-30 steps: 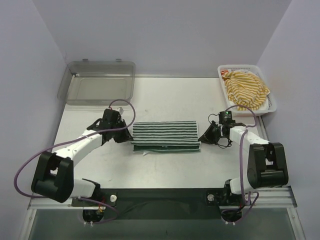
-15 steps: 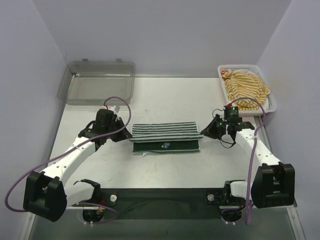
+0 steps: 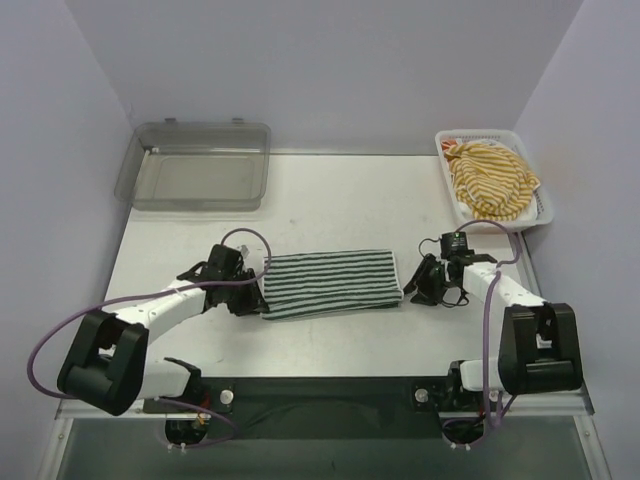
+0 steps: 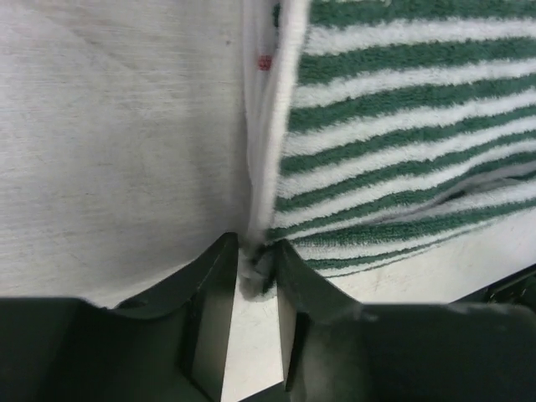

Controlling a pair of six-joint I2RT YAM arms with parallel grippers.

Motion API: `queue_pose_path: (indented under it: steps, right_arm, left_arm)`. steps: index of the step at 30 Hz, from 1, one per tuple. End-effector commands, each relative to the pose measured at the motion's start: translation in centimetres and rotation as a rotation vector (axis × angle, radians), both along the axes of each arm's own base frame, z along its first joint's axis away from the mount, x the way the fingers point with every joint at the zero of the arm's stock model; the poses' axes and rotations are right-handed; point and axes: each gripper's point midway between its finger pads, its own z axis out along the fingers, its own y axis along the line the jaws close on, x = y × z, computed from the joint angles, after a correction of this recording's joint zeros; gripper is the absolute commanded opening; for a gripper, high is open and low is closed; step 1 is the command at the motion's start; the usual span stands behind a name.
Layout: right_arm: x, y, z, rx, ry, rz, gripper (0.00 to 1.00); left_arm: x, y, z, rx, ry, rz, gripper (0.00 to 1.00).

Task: Fold and stack the towels
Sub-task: Fold the towel

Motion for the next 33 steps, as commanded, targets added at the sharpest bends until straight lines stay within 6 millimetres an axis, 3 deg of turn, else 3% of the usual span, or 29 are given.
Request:
queue_pose_path:
  steps: [1, 2, 3, 6, 11, 12, 15, 17, 20, 21, 24, 25, 28, 30, 33]
  right_arm:
    - [0.6, -1.4, 0.2, -0.08, -0.042, 0.0, 0.35]
    - [0.6, -1.3, 0.7, -0.078, -0.055, 0.015, 0.41]
    - [0.6, -1.3, 1.2, -0.095, -0.073, 0.034, 0.49]
    - [1.0, -1.4, 4.2, -0.133, -0.151, 0.069, 0.52]
    - [2.0, 0.2, 9.7, -0.148, -0.295, 0.119, 0.51]
    - [2.1, 0.7, 10.2, -0.143, -0.31, 0.131, 0.5]
    - [2.6, 2.8, 10.8, -0.078, -0.329, 0.158, 0.42]
    - [2.7, 3.8, 9.9, -0.019, -0.303, 0.149, 0.36]
    - [2.2, 3.9, 6.5, 0.003, -0.233, 0.11, 0.3]
    - [1.6, 3.8, 4.5, 0.009, -0.187, 0.099, 0.26]
    - [0.8, 3.7, 2.0, 0.06, -0.12, 0.055, 0.23]
    - [-0.3, 3.3, 0.6, 0.054, -0.08, 0.044, 0.23]
    - [-1.2, 1.8, -0.7, 0.03, -0.05, 0.009, 0.22]
    - [-1.1, 0.9, -0.5, 0.014, -0.065, 0.003, 0.22]
    - [0.1, 0.5, 2.0, -0.009, -0.135, 0.02, 0.24]
  left_arm:
    - [0.0, 0.7, -0.5, 0.042, -0.008, 0.006, 0.38]
    - [0.1, 0.9, -0.2, 0.055, -0.021, 0.015, 0.52]
    - [0.5, 1.0, 1.0, 0.052, -0.063, 0.021, 0.75]
    - [1.0, 1.8, 3.9, 0.071, -0.141, 0.047, 0.97]
    - [1.7, 1.4, 8.5, 0.049, -0.237, 0.07, 0.97]
    - [2.2, 0.8, 9.7, 0.029, -0.258, 0.074, 0.97]
    - [2.3, -1.1, 10.4, 0.014, -0.261, 0.038, 0.95]
    - [2.3, -2.8, 10.1, 0.003, -0.264, 0.0, 0.87]
    - [2.3, -4.0, 7.8, 0.019, -0.235, -0.022, 0.76]
    - [2.2, -4.0, 6.4, 0.037, -0.199, -0.018, 0.74]
    - [1.3, -3.4, 2.7, 0.077, -0.128, -0.002, 0.66]
    - [1.0, -2.9, 1.5, 0.092, -0.114, 0.01, 0.65]
    - [0.0, -1.7, -0.6, 0.135, -0.071, 0.032, 0.64]
    - [-0.1, -1.5, -0.1, 0.135, -0.074, 0.036, 0.64]
    - [1.0, -1.5, 2.8, 0.121, -0.16, 0.043, 0.71]
